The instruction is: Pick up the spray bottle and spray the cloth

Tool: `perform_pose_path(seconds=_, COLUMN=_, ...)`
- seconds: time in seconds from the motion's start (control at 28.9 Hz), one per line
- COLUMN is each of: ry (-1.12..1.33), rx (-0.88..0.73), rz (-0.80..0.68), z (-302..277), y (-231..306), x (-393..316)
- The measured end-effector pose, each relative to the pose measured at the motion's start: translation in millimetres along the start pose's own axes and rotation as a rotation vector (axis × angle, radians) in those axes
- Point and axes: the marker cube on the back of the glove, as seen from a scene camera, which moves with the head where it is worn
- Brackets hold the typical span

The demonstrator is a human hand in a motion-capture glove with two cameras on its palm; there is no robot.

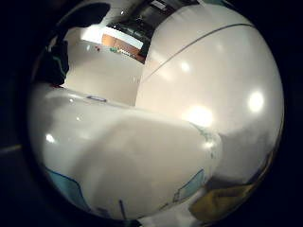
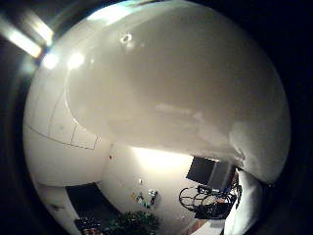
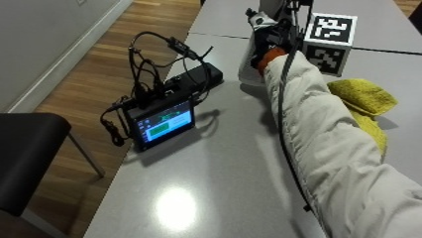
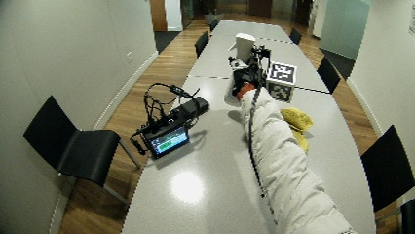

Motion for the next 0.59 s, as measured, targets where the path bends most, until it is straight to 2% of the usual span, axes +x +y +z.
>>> perform_pose_path(seconds=0.28, ry=0.018, rx=-0.049, rz=0.006, z=14, y=5, x=11)
perform_pose_path(seconds=0.48, ry=0.035, rx=-0.244, rz=0.085, z=18, y=12, x=21)
perform_pose_path(seconds=0.59, ry=-0.032, rx=-0.338, rz=0.069, z=26, y=13, x=17)
